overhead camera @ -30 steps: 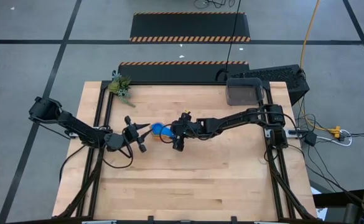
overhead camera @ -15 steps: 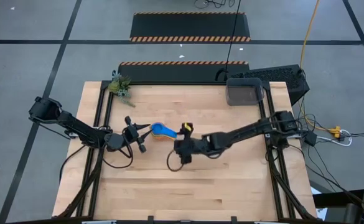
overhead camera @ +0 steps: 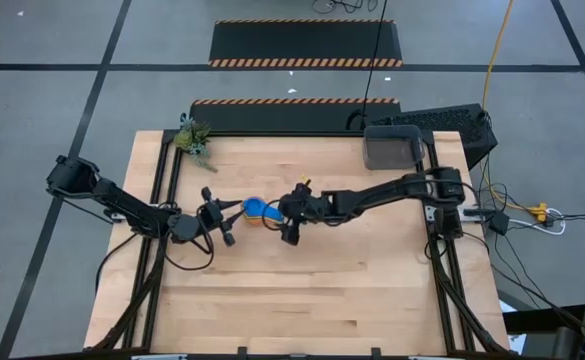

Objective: Nest measuring cups in basket
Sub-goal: Stack the blue measuring cup on top of the light red measuring cup

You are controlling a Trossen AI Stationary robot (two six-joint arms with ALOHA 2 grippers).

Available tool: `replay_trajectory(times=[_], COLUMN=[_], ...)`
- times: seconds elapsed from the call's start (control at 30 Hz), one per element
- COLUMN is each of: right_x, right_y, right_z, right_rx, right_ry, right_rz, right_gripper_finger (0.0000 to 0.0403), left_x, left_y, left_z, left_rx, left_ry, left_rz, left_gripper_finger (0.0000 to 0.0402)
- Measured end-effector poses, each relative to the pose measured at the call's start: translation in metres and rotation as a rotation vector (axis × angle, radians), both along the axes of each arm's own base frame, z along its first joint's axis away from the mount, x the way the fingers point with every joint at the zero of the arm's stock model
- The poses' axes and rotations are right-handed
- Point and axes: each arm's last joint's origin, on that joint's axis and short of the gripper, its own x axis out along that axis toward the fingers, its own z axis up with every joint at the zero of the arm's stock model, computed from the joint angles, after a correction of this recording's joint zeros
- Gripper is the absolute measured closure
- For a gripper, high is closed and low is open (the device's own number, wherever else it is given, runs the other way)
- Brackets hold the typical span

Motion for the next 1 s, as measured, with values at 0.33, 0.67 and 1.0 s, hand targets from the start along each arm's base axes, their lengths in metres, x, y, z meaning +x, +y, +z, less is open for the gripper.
replay_trajectory(times=[0.33, 0.67, 1.0], right_x=[0.006, 0.007, 0.008], right_y=[0.001, 0.002, 0.002], right_z=[-0.010, -0.018, -0.017], right_rx=[0.018, 0.016, 0.019], right_ry=[-0.022, 0.000, -0.008], right_rz=[0.027, 0.035, 0.028], right_gripper_finger=[0.0088, 0.0152, 0.0192], left_x=[0.000, 0.000, 0.000], left_y=[0.000, 0.000, 0.000], left_z=[0.000, 0.000, 0.000], left_rx=[0.008, 0.008, 0.008], left_ry=[0.006, 0.006, 0.006], left_rz=[-0.007, -0.007, -0.007], left_gripper_finger=[0.0270, 0.0270, 0.0270])
